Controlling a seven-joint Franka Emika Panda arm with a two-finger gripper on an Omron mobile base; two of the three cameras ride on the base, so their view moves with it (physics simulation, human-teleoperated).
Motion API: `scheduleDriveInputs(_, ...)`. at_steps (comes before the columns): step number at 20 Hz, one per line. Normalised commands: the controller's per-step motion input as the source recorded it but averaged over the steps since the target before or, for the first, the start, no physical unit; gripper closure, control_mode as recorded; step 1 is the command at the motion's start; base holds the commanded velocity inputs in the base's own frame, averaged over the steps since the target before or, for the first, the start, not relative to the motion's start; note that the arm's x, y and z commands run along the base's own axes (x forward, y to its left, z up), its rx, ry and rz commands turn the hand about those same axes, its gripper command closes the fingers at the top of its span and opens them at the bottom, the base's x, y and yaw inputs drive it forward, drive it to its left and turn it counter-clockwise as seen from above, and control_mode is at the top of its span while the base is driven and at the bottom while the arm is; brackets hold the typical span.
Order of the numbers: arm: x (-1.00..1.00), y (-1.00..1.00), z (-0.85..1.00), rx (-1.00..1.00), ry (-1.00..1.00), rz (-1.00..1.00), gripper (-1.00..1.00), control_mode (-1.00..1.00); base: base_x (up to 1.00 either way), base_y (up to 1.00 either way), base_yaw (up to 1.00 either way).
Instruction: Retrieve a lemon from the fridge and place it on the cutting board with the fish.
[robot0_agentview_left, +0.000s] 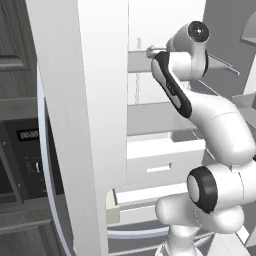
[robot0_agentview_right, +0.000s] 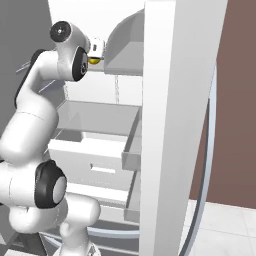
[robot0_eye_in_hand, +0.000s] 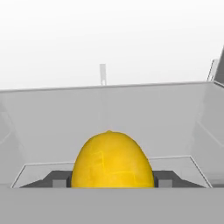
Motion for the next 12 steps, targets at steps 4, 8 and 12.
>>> scheduleDriveInputs(4,-0.86,0.00,0.00,0.00,-0.04,0.00,1.00,-1.00,0.00,0.00,0.00)
scheduleDriveInputs(8,-0.99,0.00,0.01,0.00,-0.04,0.00,1.00,-1.00,0.00,0.00,0.00)
scheduleDriveInputs(12,-1.00,0.00,0.00,0.00,-0.01,0.00,1.00,-1.00,0.00,0.00,0.00)
